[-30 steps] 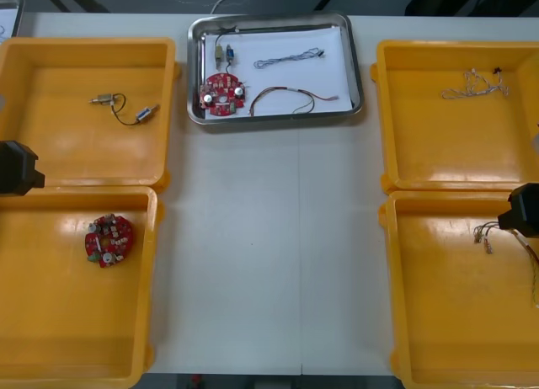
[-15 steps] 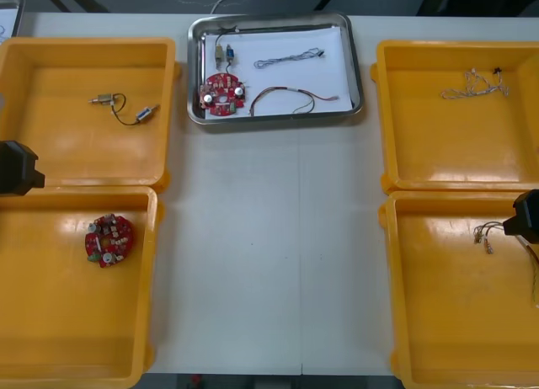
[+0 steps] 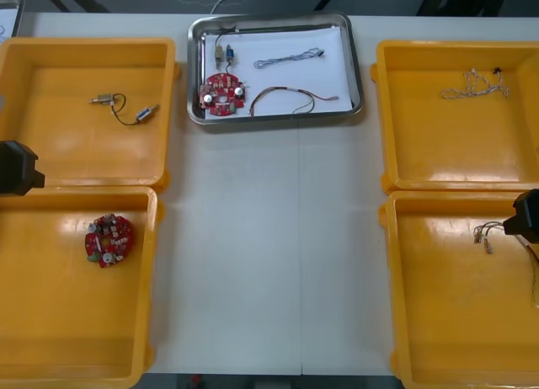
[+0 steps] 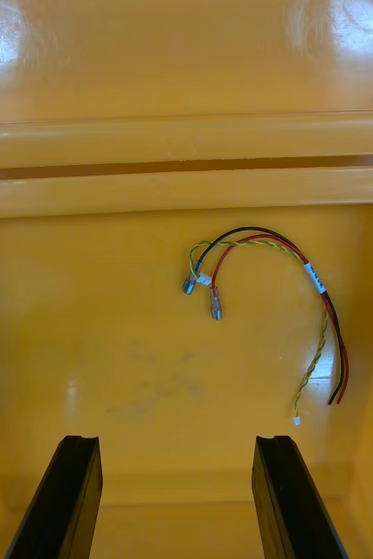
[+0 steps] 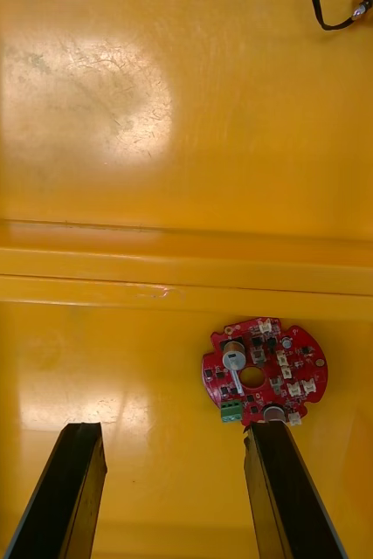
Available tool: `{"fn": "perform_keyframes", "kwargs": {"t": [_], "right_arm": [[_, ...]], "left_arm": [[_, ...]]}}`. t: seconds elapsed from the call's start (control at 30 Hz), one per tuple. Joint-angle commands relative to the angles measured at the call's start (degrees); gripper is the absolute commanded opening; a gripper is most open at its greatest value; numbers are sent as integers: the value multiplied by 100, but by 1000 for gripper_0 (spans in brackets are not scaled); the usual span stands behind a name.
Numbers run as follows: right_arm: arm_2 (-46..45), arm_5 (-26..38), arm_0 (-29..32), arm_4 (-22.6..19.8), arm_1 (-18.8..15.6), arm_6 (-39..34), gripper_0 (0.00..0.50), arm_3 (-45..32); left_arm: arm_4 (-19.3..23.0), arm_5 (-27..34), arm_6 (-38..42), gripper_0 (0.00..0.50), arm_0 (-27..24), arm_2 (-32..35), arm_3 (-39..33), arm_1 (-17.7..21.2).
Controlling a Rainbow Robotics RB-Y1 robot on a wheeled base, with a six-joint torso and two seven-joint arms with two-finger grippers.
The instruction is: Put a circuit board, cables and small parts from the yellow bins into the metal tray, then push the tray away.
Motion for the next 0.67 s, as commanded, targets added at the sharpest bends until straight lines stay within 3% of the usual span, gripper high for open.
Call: {"fn": "perform_keyframes", "kwargs": {"t": [0.03,0.67], "right_arm": [[-192,-50,82,46,-54,167,500,-167],[-192,-50,82,46,-54,167,500,-167]], "left_arm": [[-10,36,-392,474,104,171,-166,238],[-10,36,-392,472,104,171,-166,238]]}}
